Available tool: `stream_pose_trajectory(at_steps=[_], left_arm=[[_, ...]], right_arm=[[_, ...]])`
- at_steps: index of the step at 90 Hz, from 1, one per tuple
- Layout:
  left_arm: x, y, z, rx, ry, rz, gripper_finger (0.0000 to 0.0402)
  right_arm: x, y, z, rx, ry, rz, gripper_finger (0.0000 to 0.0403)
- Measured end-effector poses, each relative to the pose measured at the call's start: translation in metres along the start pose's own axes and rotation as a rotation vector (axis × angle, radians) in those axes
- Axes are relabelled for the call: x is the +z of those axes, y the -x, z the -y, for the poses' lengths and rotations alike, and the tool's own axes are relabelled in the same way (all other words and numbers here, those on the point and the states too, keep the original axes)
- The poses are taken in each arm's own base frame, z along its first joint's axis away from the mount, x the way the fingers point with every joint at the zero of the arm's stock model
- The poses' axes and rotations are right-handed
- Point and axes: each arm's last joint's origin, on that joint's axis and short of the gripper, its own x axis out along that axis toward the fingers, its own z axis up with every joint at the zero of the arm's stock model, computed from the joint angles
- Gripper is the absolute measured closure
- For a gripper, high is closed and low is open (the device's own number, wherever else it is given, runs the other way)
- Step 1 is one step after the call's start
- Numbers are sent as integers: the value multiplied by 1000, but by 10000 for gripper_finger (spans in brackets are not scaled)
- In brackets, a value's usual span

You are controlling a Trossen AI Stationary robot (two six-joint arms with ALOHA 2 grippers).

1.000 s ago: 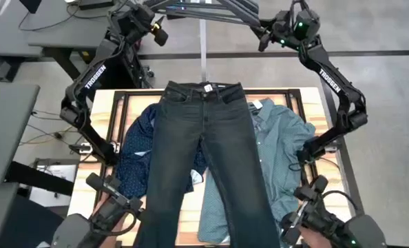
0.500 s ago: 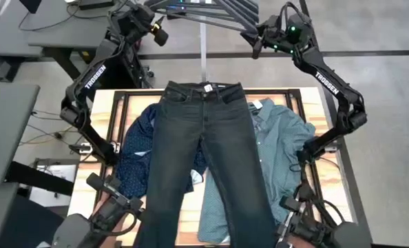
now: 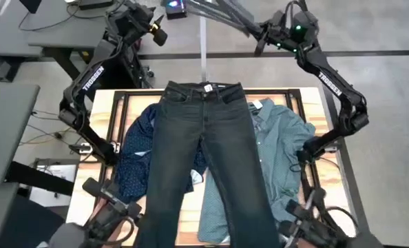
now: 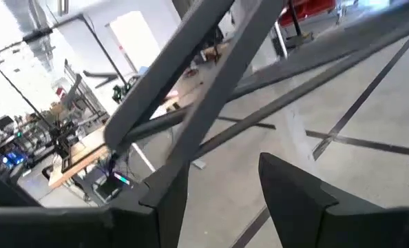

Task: Hang clothes
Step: Remove the gray hanger from the rack

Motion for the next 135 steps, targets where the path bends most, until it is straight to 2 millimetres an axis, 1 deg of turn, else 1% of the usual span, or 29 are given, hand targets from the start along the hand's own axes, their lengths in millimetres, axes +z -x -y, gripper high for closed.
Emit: stream_pose_trajectory(at_steps=[11,23,30,46,62,68,79,89,98,109,122,135], left_arm=[[12,14,-2,1,0,30,240],[23,28,-5,10,0,63,240],[28,36,-6,9,0,72,240],[39,56,-3,-18,1,76,240],[51,77,8,-85,-37,67,240],[57,87,15,-97,-71,64,240],[71,111,32,-69,-115,23,240],[83,131,50,-59,-113,-1,240],[92,146,68,-82,-78,-11,240],[96,158,92,-172,-79,-39,240],[99,170,119,-302,-14,-67,240],[102,184,141,-414,24,-87,240]], right_arm=[[21,18,-2,-31,18,9,379],[37,34,-7,-36,18,26,379],[46,46,-13,-27,-3,0,379],[62,73,-39,43,-75,-73,379],[72,104,-65,118,-168,-123,379],[74,114,-73,139,-191,-135,379],[81,132,-85,179,-197,-129,379],[84,152,-94,222,-213,-141,379],[76,168,-103,255,-263,-249,379],[64,186,-114,318,-308,-401,379],[59,200,-125,412,-353,-451,381],[50,209,-131,447,-377,-510,381]])
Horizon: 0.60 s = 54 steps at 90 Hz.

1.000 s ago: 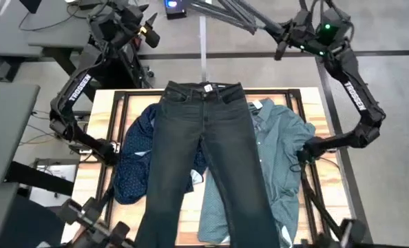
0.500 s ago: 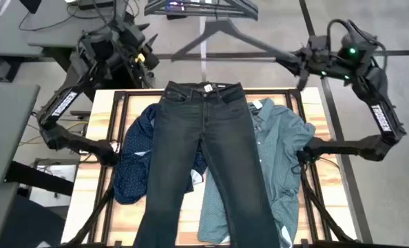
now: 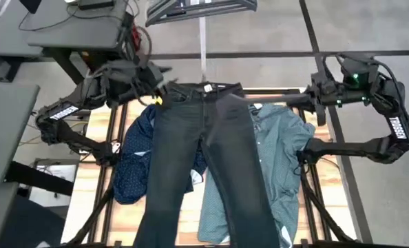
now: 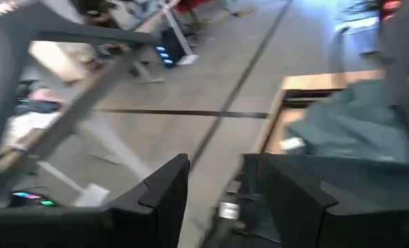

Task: Hang clothes
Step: Remove the gray hanger from the rack

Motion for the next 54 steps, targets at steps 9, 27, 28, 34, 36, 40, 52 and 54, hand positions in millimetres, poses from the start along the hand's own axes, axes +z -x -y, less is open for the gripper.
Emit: stream_pose_trajectory(at_steps=[9,27,28,34,36,40,52,54], left_arm=[[-1,2,12,-50,13,-18,240],[-3,1,31,-114,62,-69,240],[-4,1,31,-117,65,-72,240],[-6,3,36,-137,76,-98,240],[-6,3,37,-141,83,-102,240],[-6,3,40,-149,96,-106,240],[-8,6,45,-167,110,-127,240],[-8,6,45,-169,114,-131,240]], right_arm=[[-4,-5,0,26,-15,15,383],[-29,-35,7,161,-97,-135,383],[-30,-37,7,173,-101,-145,383],[-40,-49,10,246,-141,-201,383],[-43,-52,11,268,-158,-220,383],[-49,-58,12,303,-185,-254,383],[-66,-70,17,368,-262,-348,383],[-69,-71,18,379,-279,-368,383]])
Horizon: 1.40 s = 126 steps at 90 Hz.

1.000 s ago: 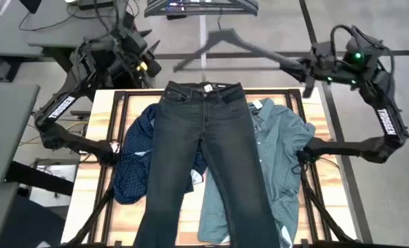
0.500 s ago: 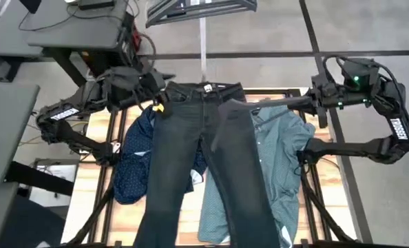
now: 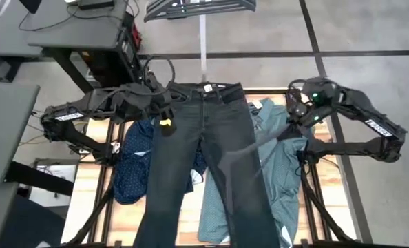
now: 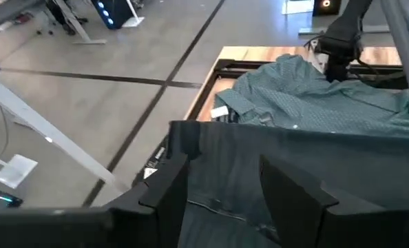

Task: Hang clothes
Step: Remove the gray hanger from the rack

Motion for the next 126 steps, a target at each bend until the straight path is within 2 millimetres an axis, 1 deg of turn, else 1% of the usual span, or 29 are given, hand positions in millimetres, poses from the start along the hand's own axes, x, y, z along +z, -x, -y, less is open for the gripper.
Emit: stream_pose_trajectory(at_steps=[17,27,36,50,63,71,81,90,97,107,116,126], left_arm=[[-2,1,1,-4,14,-17,240],[-2,1,1,-5,6,-17,240],[-2,-2,3,-5,0,-23,240],[-4,-10,7,-5,-46,-52,240],[-9,-20,12,-6,-78,-113,240],[-11,-23,12,-1,-55,-138,240],[-15,-25,8,3,-28,-177,240],[-16,-25,6,15,-3,-186,240],[-13,-26,0,28,13,-161,240],[-8,-30,-11,65,47,-112,240],[-4,-38,-24,114,63,-81,240],[0,-48,-43,185,77,-38,240]], right_arm=[[-18,-11,19,0,-151,-137,383],[-23,-17,29,-13,-199,-174,383],[-26,-24,41,-42,-254,-204,380],[-23,-37,67,-226,-296,-208,355],[-9,-39,90,-414,-301,-137,322],[-4,-34,102,-496,-292,-104,292],[-3,-27,115,-579,-307,-99,239],[-2,-20,120,-606,-319,-65,192],[4,-11,120,-616,-322,-6,167],[19,8,116,-670,-303,135,153],[36,27,111,-731,-247,309,151],[56,46,107,-769,-158,517,151]])
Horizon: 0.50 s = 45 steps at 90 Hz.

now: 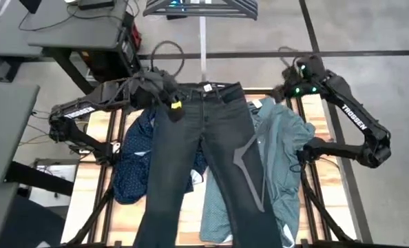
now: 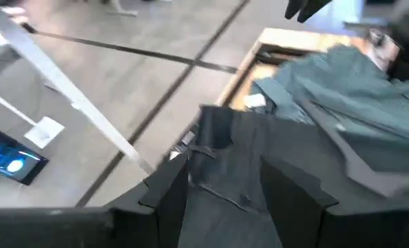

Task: Hang clothes
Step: Remove the gray hanger from the rack

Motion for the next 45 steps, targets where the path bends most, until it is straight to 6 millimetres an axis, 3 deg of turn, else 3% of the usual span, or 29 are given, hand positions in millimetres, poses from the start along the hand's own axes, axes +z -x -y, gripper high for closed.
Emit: stream_pose_trajectory(at_steps=[12,24,45], left_arm=[[11,-14,-28,57,125,111,240],[13,-26,-75,69,215,177,240],[3,-42,-138,175,115,193,240]], right_arm=[[30,5,-2,30,91,294,150],[57,3,-6,79,200,544,150],[86,-40,6,97,270,727,150]])
